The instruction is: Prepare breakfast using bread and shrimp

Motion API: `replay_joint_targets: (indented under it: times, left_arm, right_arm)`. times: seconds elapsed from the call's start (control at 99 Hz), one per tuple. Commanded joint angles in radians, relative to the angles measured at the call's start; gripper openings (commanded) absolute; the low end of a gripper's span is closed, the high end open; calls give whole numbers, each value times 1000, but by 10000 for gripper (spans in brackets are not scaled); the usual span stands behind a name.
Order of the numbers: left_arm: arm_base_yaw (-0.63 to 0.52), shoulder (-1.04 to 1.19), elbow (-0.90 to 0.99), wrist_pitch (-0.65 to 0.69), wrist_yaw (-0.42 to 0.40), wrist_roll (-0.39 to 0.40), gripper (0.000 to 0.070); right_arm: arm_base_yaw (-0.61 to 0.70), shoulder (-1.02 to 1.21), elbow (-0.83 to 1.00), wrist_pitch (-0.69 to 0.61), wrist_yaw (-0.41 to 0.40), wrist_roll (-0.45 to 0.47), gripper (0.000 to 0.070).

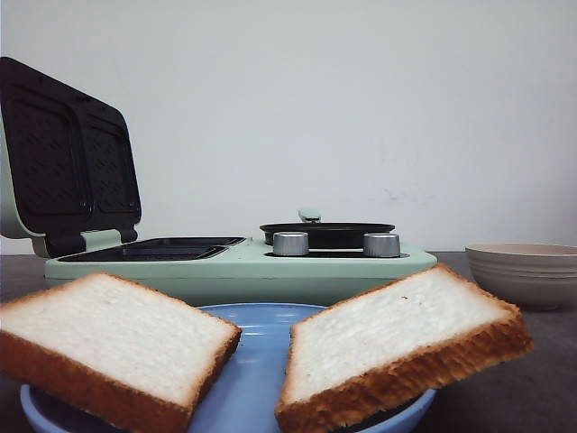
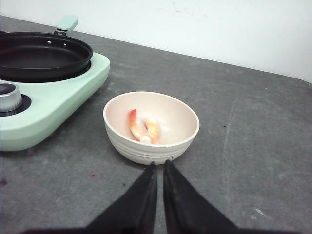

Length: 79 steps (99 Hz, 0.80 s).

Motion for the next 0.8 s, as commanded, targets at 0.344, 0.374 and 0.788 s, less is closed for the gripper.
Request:
replay_joint_targets:
  times: [0.344, 0.374, 0.788]
  left_arm:
    - [-2, 0, -15, 5, 3, 2, 0]
    - [-2, 0, -15, 5, 5, -10, 0]
    - [-2, 0, -11, 5, 1, -375, 1]
  right_arm:
    - [0, 0, -3, 10, -4, 99, 11]
    - [0, 0, -3, 10, -5, 107, 11]
    - [0, 0, 0, 28, 3, 309, 7]
